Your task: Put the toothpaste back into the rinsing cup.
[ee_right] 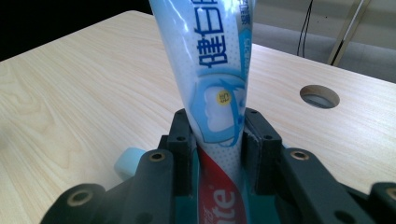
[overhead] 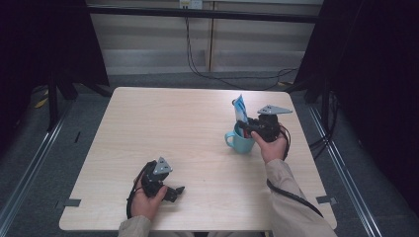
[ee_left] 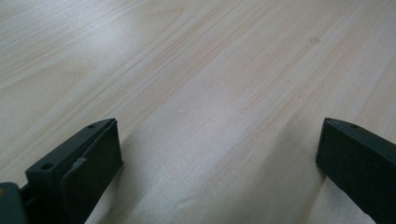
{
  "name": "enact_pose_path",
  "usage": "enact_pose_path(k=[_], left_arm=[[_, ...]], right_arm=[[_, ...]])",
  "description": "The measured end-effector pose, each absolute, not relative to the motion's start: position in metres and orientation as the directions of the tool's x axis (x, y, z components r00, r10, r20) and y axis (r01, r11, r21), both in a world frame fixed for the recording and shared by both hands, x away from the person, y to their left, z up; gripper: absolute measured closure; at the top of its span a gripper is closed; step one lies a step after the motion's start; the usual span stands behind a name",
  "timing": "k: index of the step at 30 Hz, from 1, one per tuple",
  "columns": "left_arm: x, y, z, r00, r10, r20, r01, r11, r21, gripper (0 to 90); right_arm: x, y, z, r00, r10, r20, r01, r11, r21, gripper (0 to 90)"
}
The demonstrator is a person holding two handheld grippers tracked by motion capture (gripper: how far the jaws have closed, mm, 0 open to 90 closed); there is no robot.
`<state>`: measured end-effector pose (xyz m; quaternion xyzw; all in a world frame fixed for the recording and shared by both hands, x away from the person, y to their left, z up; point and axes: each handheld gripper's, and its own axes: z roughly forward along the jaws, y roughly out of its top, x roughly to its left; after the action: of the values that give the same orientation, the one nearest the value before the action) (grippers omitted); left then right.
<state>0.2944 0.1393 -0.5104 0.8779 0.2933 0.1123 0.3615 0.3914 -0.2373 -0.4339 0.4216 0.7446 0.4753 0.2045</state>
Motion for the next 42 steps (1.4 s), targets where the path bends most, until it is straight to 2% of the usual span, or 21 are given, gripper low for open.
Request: enact_pose_path(k=[6, 8, 16, 27, 32, 42], left_arm=[[0.294, 0.139, -0.51, 0.803, 0.596, -0.015, 0.434, -0.567, 0.701, 0.0], [0.294, 0.139, -0.51, 0.803, 0.596, -0.015, 0.434, -0.567, 0.701, 0.0], [0.294, 0.139, -0.51, 0.803, 0.596, -0.015, 0.434, -0.567, 0.701, 0.0], [0.294, 0.139, -0.51, 0.803, 0.596, -0.015, 0.433, -0.567, 0.701, 0.0], [0.294, 0.139, -0.51, 0.803, 0.596, -0.015, 0.433, -0.567, 0.701, 0.0], [0.294, 0.139, -0.51, 0.803, 0.596, -0.015, 0.434, -0.567, 0.7, 0.0]], right_arm=[[0.391, -0.24, -0.432, -0.561, 0.82, 0.112, 0.438, 0.179, 0.881, 65.4], [0.391, -0.24, -0.433, -0.561, 0.819, 0.123, 0.44, 0.169, 0.882, 61.2], [0.39, -0.238, -0.43, -0.568, 0.816, 0.109, 0.443, 0.191, 0.876, 54.2], [0.39, -0.239, -0.424, -0.556, 0.822, 0.125, 0.466, 0.184, 0.865, 37.2], [0.391, -0.239, -0.422, -0.548, 0.826, 0.133, 0.484, 0.183, 0.856, 26.3], [0.391, -0.242, -0.417, -0.546, 0.826, 0.144, 0.501, 0.184, 0.845, 17.6]])
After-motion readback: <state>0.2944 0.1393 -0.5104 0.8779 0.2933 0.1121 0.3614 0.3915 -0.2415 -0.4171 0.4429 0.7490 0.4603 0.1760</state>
